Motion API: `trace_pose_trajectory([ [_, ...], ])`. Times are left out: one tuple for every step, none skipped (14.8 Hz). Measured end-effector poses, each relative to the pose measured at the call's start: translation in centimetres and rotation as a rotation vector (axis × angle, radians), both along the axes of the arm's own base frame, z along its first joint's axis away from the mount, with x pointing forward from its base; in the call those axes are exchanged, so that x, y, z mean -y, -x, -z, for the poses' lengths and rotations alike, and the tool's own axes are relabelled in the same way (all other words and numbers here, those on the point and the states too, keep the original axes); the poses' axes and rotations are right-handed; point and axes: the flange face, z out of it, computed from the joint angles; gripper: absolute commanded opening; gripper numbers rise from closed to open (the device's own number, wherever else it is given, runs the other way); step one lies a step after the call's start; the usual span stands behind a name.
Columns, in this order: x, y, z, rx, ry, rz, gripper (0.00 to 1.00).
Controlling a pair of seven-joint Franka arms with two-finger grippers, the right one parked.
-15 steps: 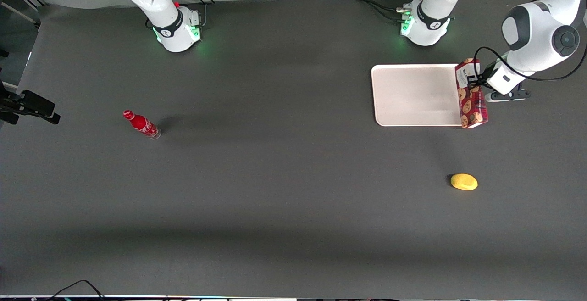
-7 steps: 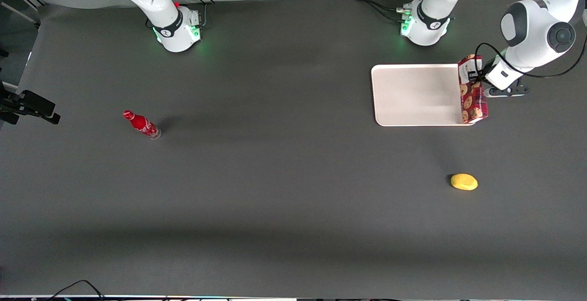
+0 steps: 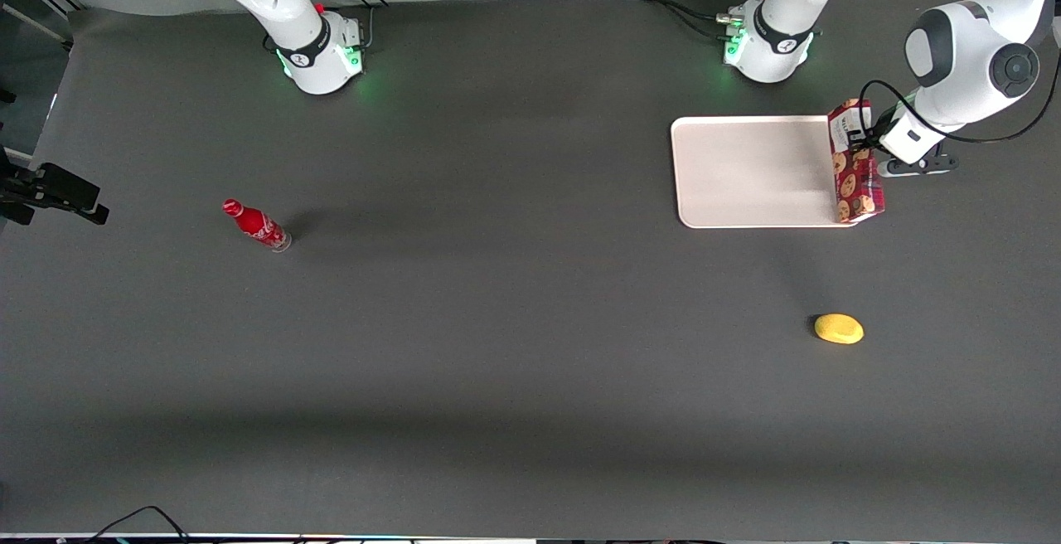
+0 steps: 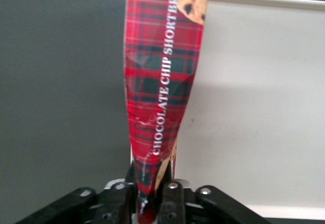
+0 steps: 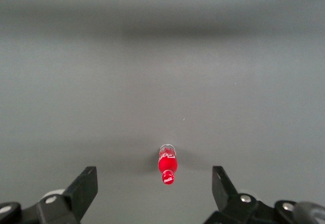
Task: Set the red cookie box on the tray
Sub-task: 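Open the left gripper to release the box on the tray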
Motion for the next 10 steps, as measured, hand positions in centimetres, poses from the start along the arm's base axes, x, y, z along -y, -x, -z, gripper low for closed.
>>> trace_pose_trajectory([
  [-0.03,0.01,0.08,-0.001,0.000,-0.001,0.93],
  [-0.04,0.00,0.11,-0.001,-0.001,-0.001,1.00],
  [-0.04,0.00,0.11,-0.001,-0.001,-0.001,1.00],
  [-0.04,0.00,0.10,-0.001,-0.001,-0.002,1.00],
  [-0.05,0.00,0.10,-0.001,-0.001,-0.003,1.00],
  [-0.05,-0.01,0.09,-0.001,-0.002,-0.005,1.00],
  [-0.06,-0.04,0.07,0.000,-0.002,-0.005,1.00],
  [-0.08,-0.07,0.04,0.001,-0.003,-0.006,1.00],
  [-0.11,-0.13,-0.01,0.002,-0.003,-0.007,1.00],
  [-0.16,-0.23,-0.10,0.004,-0.004,-0.008,1.00],
])
